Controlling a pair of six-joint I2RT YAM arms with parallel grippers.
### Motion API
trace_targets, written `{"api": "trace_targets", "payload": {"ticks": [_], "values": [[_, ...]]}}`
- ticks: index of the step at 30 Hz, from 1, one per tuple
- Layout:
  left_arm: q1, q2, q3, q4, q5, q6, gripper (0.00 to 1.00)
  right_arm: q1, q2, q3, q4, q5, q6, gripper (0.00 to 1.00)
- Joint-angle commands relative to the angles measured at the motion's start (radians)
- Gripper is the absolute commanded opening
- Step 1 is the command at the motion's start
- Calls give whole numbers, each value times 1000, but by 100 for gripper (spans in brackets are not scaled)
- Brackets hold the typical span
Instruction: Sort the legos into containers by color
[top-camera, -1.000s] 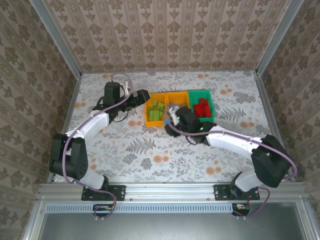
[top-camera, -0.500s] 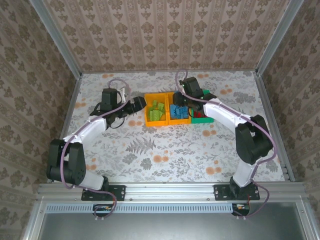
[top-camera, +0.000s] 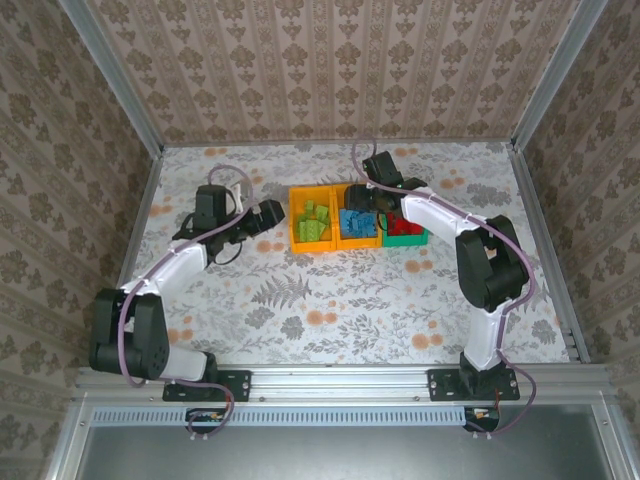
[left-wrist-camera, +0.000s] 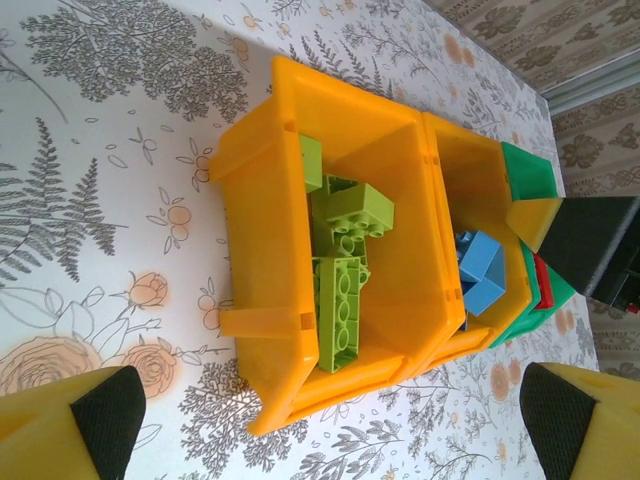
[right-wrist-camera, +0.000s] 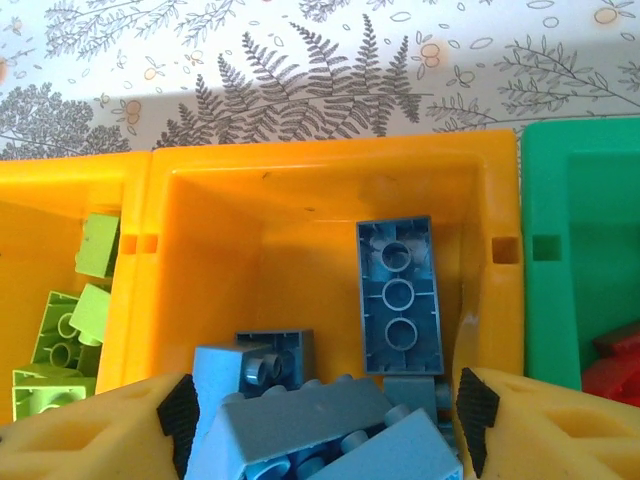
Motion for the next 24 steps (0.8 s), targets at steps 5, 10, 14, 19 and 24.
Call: {"api": "trace_targets", "payload": {"ticks": [5, 10, 14, 19, 24], "values": [[12, -121, -25, -157, -160, 137, 100, 13, -289, -227, 132, 119, -100, 92], [16, -260, -80, -240, -446, 305, 100, -15, -531, -558, 389, 378, -321, 100], [28, -360, -174, -193, -654, 357, 100, -130, -643, -778, 587, 415, -372, 100], [29, -485, -320, -21, -813, 452, 100, -223, -625, -927, 831, 396, -417, 100], [34, -525, -428, 134, -895, 517, 100, -293, -538, -1019, 1030, 320, -417, 100]]}}
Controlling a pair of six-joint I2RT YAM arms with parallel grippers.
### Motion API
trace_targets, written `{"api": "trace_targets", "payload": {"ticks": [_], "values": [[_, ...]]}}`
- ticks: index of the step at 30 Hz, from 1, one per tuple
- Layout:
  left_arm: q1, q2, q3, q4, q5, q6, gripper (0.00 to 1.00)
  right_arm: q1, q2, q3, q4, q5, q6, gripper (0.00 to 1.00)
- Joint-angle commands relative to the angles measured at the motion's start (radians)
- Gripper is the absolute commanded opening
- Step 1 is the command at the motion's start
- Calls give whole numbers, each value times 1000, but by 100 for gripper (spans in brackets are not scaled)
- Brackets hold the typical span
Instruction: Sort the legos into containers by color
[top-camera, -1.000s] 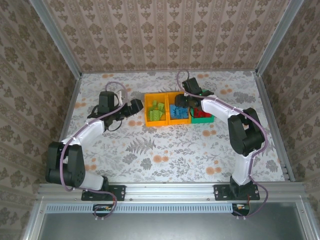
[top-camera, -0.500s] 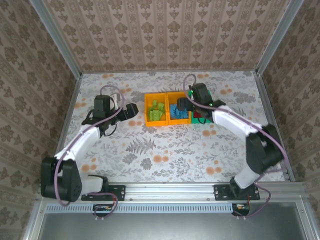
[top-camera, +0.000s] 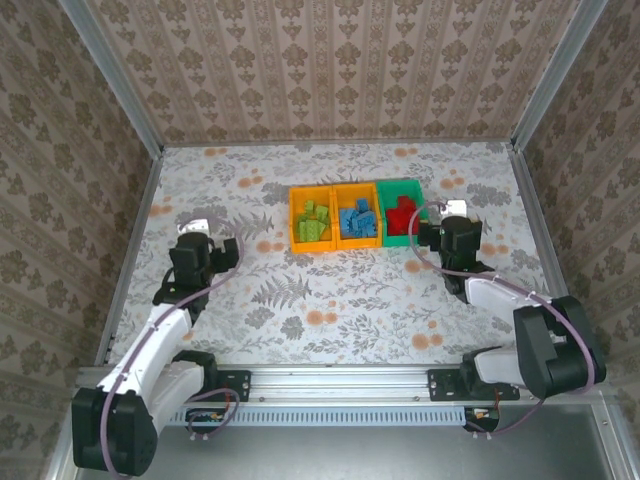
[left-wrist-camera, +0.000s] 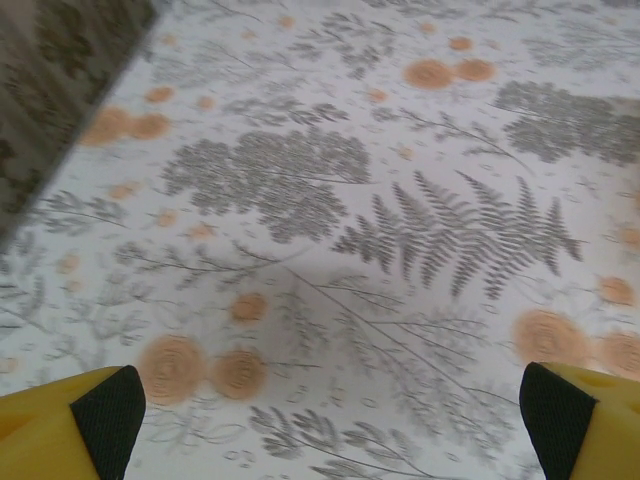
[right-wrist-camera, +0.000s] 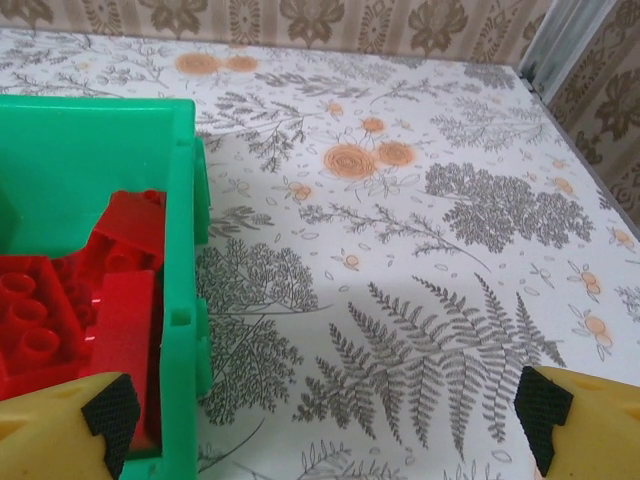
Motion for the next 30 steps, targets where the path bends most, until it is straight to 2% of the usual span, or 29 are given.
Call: {"api": "trace_targets", "payload": {"ticks": [1, 2, 4, 8, 11, 14, 16, 19, 20, 21, 30], "values": [[11, -6, -51, 179, -120, 93, 100, -51, 89, -65, 290, -38, -1, 100], [14, 6, -64, 214, -124, 106, 100, -58, 138, -93, 388, -60, 1, 100], [19, 44, -74, 266, -123, 128, 100, -73, 213, -89, 449, -84, 7, 100], [54, 168, -115, 491, -83, 193, 100, -113, 209, -67, 388, -169, 29, 100], [113, 310, -142, 692, 38, 214, 100, -117, 203, -64, 373, -175, 32, 100], [130, 424, -86, 724, 128, 227, 100, -117, 203, -65, 377, -176, 31, 100], [131, 492, -81, 820, 202, 252, 100, -117, 203, -66, 376, -175, 31, 100], [149, 666, -60, 950, 232, 256, 100, -115, 203, -66, 380, -174, 30, 100], [161, 677, -47, 936, 249, 258, 100, -116, 203, -66, 378, -174, 30, 100], [180, 643, -27, 844, 270, 228, 100, -115, 203, -65, 380, -173, 29, 100], [176, 659, -34, 884, 246, 227, 100, -115, 203, -66, 380, -172, 29, 100]]}}
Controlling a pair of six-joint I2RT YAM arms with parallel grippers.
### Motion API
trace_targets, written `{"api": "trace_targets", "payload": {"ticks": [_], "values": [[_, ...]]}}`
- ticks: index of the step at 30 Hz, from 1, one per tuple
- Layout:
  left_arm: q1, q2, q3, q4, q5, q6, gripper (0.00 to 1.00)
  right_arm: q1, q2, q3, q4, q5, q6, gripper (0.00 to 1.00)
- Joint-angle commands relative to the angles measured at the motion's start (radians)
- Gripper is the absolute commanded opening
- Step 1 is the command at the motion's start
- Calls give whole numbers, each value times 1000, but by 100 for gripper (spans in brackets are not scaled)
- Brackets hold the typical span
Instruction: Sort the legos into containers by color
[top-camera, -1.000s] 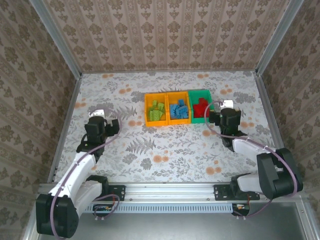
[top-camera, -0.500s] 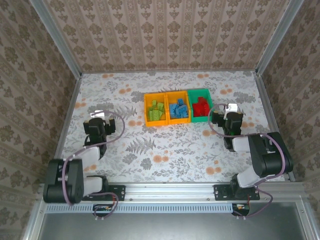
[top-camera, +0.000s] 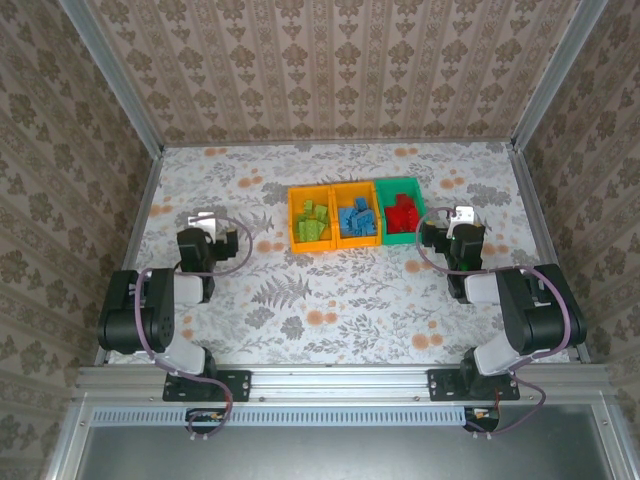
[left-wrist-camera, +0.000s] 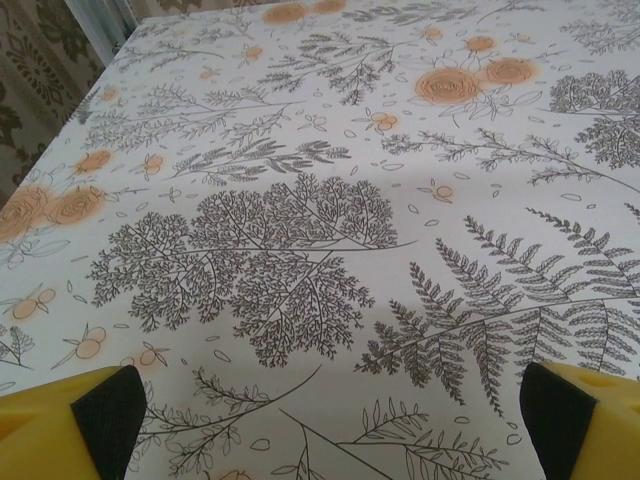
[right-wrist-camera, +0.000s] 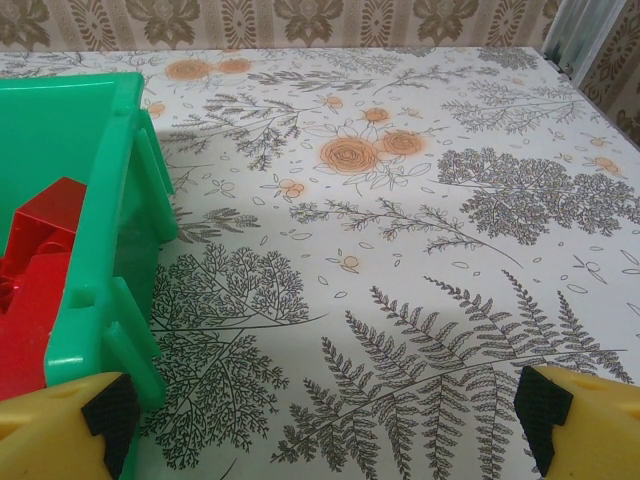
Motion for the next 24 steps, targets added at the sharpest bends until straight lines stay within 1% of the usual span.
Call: {"api": "trace_targets", "payload": {"ticks": [1, 24], "values": [[3, -7, 21, 35, 23, 2, 100, -3, -4, 9, 33, -18, 16, 100], [2, -7, 21, 36, 24, 1, 100, -3, -5, 12, 29, -22, 16, 99]]}}
